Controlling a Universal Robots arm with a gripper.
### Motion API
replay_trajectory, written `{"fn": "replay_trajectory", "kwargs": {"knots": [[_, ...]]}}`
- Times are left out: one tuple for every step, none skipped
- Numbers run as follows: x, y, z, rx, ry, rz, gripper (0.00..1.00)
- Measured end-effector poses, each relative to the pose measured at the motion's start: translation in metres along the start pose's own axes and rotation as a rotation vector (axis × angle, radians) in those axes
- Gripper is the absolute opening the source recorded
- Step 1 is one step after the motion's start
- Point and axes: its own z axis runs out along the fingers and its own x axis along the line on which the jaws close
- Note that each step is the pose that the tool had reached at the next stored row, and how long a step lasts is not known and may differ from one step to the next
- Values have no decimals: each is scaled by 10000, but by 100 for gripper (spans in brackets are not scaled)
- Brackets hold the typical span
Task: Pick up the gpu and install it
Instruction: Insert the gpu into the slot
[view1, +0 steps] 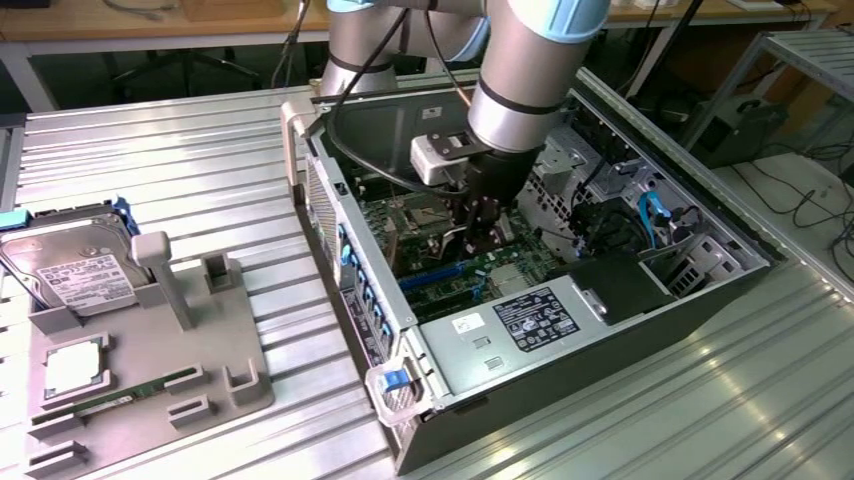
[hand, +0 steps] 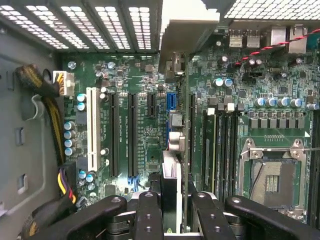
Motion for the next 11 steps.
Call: {"fn": "replay_trajectory", "kwargs": {"knots": [[0, 1, 8, 2, -2, 104, 28], [0, 7, 13, 2, -2, 161, 28], [0, 25, 20, 3, -3, 190, 28], [1, 45, 27, 3, -3, 199, 28], [1, 61, 33, 3, -2, 198, 28], [0, 66, 40, 4, -4, 199, 28], [0, 66, 49, 4, -3, 198, 28], [1, 66, 55, 4, -3, 196, 28], [5, 68, 60, 2, -2, 198, 28], [9, 68, 64, 3, -2, 199, 28], [8, 68, 73, 4, -5, 199, 28]]}}
